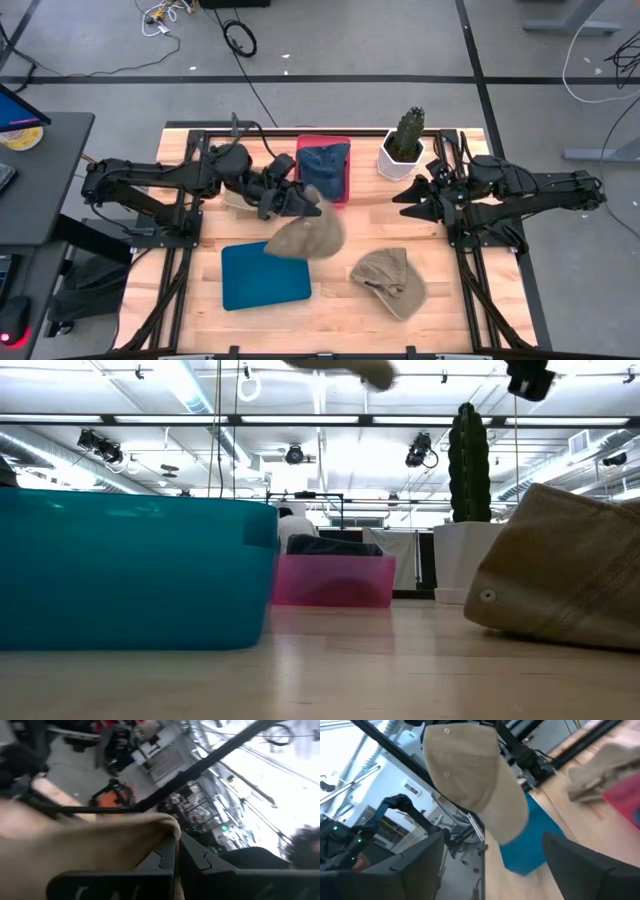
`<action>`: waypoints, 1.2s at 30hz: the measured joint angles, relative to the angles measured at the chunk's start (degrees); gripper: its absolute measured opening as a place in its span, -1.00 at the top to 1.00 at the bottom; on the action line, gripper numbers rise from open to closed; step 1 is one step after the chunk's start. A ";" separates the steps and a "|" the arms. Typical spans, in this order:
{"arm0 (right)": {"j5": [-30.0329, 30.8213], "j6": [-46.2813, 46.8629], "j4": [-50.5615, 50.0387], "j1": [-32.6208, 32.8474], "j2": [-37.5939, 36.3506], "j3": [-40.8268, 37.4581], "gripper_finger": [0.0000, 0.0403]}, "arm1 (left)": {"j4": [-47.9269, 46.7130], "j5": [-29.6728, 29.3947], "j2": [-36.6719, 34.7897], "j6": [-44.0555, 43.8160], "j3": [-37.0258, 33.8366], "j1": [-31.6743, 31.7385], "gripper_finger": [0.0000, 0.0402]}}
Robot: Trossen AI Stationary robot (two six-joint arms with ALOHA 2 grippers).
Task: Pick & Place hat
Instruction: Put the middle right brown cap into the blue bin
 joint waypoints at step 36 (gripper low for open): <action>1.03 -6.29 -5.90 0.79 2.49 0.07 0.98 | -31.94 -58.42 -0.91 -30.66 0.02 -27.46 0.98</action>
